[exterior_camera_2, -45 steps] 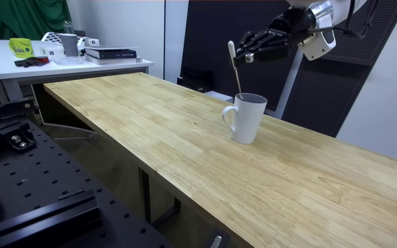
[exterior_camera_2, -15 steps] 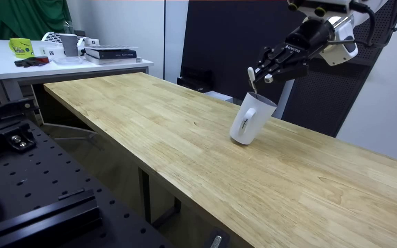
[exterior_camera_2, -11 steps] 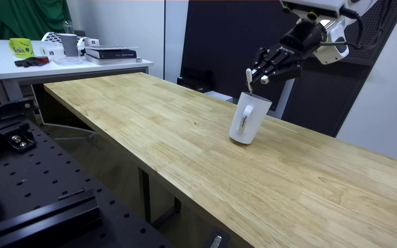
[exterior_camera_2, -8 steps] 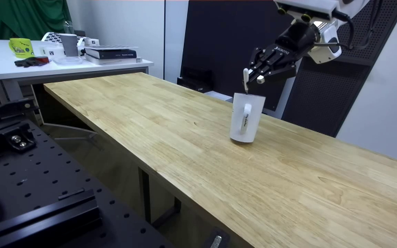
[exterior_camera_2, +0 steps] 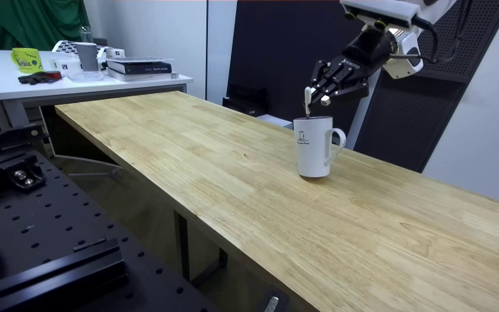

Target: Place the spoon in the mug

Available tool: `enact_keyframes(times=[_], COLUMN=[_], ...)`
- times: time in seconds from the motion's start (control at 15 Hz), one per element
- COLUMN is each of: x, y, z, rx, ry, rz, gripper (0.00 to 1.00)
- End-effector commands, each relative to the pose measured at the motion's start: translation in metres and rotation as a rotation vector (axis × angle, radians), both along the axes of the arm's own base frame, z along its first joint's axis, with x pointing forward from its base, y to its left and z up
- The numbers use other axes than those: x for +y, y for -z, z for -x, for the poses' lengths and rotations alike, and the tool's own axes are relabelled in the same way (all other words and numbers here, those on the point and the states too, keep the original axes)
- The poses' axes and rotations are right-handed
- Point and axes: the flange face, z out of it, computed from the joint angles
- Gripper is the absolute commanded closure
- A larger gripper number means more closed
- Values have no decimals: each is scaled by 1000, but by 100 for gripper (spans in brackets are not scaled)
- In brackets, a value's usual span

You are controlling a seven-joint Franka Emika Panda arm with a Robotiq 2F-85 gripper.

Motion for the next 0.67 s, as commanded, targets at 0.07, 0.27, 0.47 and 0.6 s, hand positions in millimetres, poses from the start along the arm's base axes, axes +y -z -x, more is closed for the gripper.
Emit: enact_keyframes(times=[0.07,0.27,0.47,0.6], x=[-2,-2,-1,1], y=[0,0,0,1], z=[-4,-4,-6,-6], rx=[-24,-28,-39,-41], ry=[-13,-16,-19,-23], rz=[4,3,8,8], gripper=[97,57,37,23])
